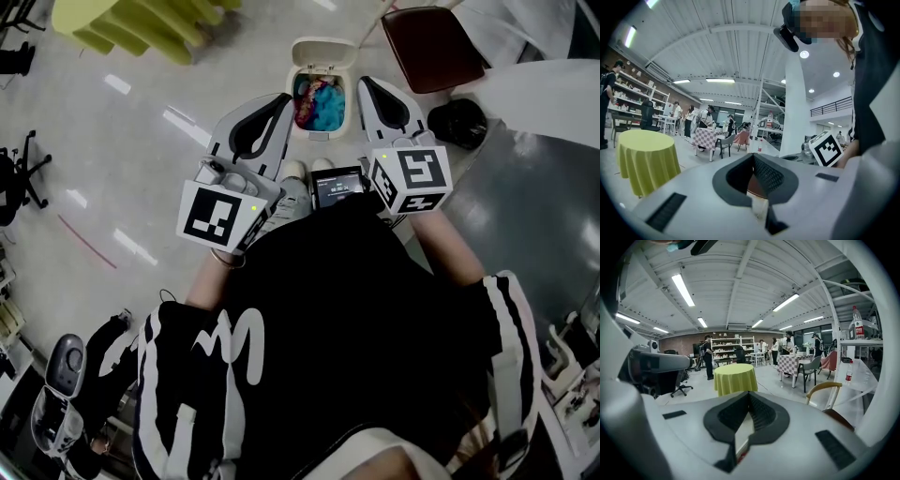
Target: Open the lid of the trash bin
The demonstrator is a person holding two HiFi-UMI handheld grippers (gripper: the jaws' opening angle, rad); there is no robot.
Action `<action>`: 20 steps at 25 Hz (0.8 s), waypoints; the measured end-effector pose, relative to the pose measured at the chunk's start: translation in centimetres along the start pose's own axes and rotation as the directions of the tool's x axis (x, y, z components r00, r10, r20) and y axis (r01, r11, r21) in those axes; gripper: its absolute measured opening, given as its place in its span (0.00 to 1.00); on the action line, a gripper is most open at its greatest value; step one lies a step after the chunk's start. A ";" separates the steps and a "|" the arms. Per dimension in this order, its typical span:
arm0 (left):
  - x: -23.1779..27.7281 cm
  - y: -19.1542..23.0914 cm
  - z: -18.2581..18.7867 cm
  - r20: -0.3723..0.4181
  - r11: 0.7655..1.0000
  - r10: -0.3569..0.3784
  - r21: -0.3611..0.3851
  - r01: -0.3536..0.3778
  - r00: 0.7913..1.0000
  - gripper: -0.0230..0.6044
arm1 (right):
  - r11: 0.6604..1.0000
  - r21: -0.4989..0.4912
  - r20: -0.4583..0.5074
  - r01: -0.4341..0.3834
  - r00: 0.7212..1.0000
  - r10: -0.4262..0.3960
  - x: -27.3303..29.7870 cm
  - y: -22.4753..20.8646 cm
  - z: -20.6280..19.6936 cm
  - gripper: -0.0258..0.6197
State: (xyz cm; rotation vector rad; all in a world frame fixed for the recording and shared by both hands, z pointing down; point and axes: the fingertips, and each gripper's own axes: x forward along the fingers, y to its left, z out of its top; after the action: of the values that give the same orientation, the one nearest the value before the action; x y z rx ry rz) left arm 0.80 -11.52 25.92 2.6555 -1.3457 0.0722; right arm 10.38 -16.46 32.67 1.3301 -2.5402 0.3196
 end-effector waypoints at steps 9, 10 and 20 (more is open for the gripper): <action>-0.4 -0.1 1.0 0.009 0.999 0.016 0.049 -0.016 1.000 0.05 | 1.000 0.000 0.080 0.000 0.997 0.000 -1.6 0.3 2.3 0.04; -0.3 -0.1 1.1 0.009 0.998 0.019 0.058 -0.019 1.000 0.05 | 1.000 -0.003 0.088 -0.001 0.996 0.002 -1.7 0.3 2.6 0.04; -0.4 -0.5 2.2 0.031 0.997 0.013 0.073 -0.015 0.999 0.05 | 0.999 -0.005 0.144 -0.037 0.989 0.038 -3.1 0.9 4.5 0.04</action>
State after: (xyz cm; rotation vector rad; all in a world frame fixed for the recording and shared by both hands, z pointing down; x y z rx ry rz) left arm 0.94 -11.29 23.60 2.7184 -1.3968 0.0846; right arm 10.77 -14.92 27.33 1.3516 -2.6856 0.2354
